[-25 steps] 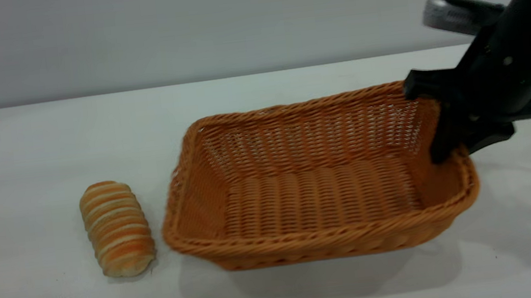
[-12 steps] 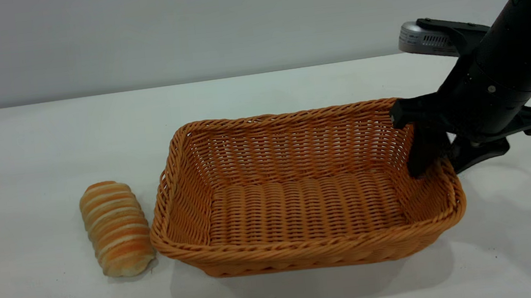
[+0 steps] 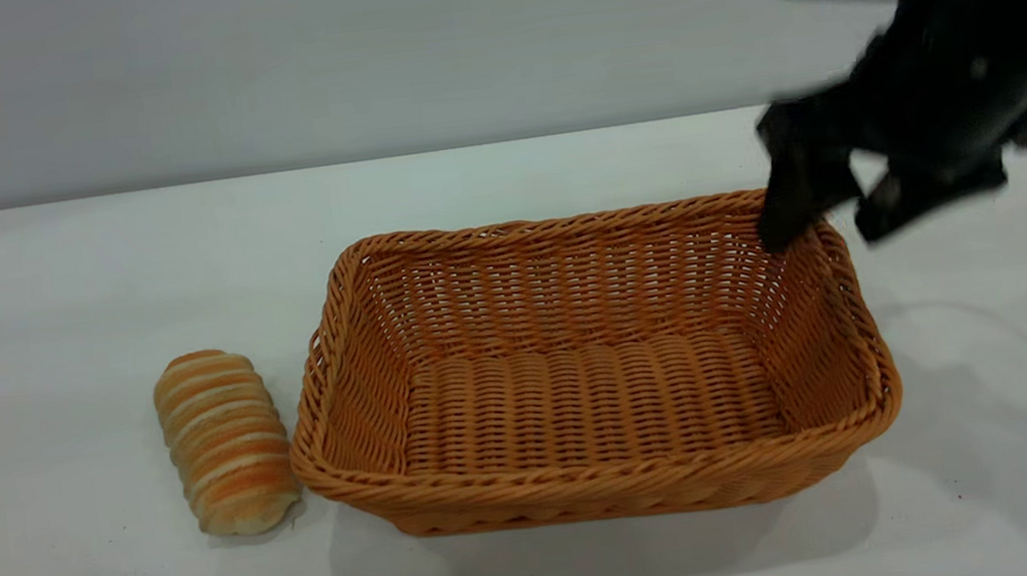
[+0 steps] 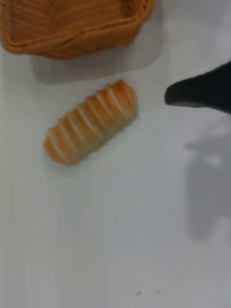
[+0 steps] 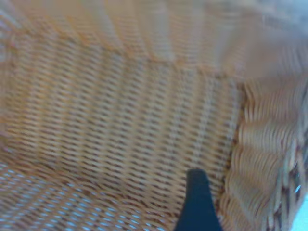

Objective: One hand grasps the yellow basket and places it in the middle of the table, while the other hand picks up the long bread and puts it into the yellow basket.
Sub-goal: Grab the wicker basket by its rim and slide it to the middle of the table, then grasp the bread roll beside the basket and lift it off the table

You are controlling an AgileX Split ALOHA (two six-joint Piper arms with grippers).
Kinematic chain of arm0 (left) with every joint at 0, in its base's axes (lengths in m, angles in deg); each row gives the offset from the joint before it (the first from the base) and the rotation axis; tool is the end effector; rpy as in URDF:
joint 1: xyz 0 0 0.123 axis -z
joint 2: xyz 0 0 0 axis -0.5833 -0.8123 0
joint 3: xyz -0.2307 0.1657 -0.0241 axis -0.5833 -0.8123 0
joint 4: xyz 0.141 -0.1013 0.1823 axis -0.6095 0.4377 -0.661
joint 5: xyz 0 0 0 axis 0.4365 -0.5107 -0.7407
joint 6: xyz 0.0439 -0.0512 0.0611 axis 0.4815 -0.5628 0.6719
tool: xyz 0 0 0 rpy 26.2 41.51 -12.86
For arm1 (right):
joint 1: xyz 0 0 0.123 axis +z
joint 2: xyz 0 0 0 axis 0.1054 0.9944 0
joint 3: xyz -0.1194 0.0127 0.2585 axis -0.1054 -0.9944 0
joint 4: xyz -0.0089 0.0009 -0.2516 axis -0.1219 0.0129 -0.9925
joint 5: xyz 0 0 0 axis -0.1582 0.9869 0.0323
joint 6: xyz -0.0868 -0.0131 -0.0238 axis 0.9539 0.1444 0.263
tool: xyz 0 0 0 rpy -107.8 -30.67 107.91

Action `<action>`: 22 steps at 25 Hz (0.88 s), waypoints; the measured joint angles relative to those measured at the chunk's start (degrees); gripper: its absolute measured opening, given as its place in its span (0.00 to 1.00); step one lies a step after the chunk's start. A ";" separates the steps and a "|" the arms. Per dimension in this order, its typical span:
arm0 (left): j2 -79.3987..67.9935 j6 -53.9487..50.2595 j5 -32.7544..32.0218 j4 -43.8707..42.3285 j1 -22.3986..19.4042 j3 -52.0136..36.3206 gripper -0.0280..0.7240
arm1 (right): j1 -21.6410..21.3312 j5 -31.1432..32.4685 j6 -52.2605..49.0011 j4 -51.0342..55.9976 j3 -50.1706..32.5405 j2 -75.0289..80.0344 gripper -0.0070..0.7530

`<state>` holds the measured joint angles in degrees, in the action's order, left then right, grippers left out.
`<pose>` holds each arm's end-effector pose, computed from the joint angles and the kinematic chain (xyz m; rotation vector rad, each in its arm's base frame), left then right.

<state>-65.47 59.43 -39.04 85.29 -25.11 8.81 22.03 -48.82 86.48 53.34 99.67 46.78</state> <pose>0.1697 -0.0352 0.2634 0.0716 2.3454 -0.2046 0.3282 0.1132 0.1519 -0.2103 2.6279 0.4240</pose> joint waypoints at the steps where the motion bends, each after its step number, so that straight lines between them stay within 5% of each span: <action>1: -1.91 0.00 0.46 0.00 0.00 0.00 0.71 | 0.00 0.32 0.14 -0.15 0.00 -1.50 0.81; 6: -11.09 0.00 6.39 0.00 0.00 0.00 0.71 | 0.00 4.48 0.52 -1.64 0.00 -9.50 0.72; 22: -40.27 -7.32 31.47 0.17 0.00 0.99 0.71 | 0.00 21.04 5.16 2.06 -0.11 -20.68 0.71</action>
<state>-105.74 52.11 -7.57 85.46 -25.11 9.80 22.03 -27.79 91.64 55.41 99.56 26.11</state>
